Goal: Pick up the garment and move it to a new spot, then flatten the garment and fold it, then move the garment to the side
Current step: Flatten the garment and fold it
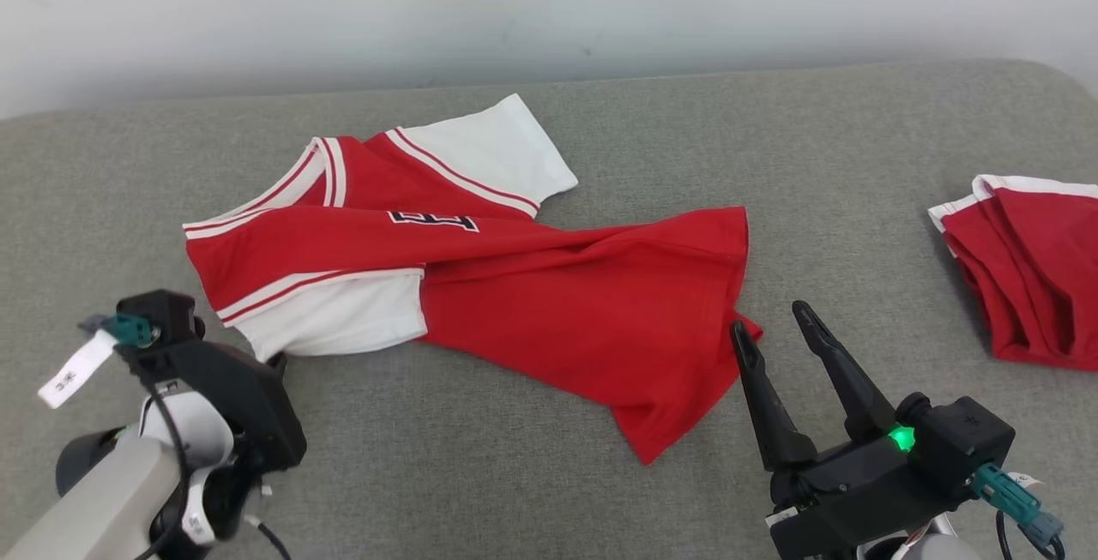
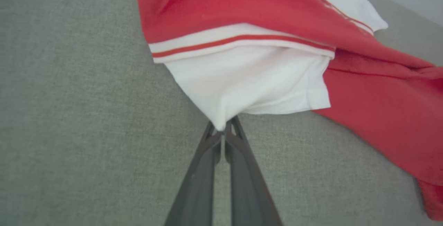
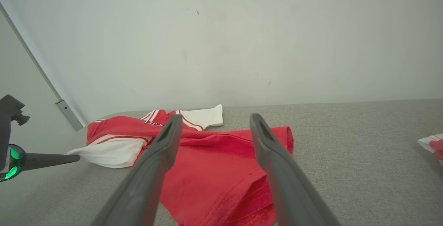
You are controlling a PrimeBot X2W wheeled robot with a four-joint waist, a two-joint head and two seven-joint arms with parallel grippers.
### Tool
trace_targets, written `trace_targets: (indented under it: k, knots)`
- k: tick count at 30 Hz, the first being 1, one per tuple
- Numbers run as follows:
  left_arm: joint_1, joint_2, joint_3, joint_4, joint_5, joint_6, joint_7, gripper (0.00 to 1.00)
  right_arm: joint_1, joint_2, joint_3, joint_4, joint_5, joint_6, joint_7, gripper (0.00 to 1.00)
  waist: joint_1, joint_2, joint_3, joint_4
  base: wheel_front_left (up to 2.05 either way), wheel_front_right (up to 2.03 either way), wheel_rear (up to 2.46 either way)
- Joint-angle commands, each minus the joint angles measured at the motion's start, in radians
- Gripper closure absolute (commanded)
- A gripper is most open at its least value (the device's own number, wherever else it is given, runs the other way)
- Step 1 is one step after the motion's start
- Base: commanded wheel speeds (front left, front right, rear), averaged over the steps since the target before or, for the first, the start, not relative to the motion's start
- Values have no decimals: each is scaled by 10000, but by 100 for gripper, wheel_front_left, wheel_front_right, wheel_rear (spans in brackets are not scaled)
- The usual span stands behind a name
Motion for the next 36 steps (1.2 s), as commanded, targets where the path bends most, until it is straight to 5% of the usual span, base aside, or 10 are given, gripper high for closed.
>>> trace_targets:
  k: [1, 14, 26, 27, 28, 36]
  knots:
    - [276, 267, 62, -410, -94, 170, 82, 100, 86, -9, -52, -33, 58, -20, -48, 0, 0, -1, 7, 74, 0, 0, 0]
    - [2175, 1897, 1214, -3909, -436, 2029, -379, 100, -31, -8, -146, -132, 21, -20, -40, 0, 0, -1, 331, 418, 0, 0, 0]
    - [2807, 2205, 1624, -4869, -660, 2535, -587, 100, -141, -8, -111, -105, 2, -20, -16, 0, 0, -1, 456, 495, 0, 0, 0]
    - [2766, 2238, 1615, -4886, -507, 2507, -694, 44, -159, -8, -96, -91, 3, -20, -16, 0, 0, -1, 454, 485, 0, 0, 0]
    - [2753, 2127, 1674, -4851, -489, 2535, -817, 0, -172, -8, -86, -78, 5, -20, -23, 0, 0, -1, 445, 477, 0, 0, 0]
    - [3056, 1493, 1683, -4252, -301, 2324, -1726, 0, -147, -8, -22, 32, -10, -20, -26, 0, 0, -1, 200, 337, 0, 0, 0]
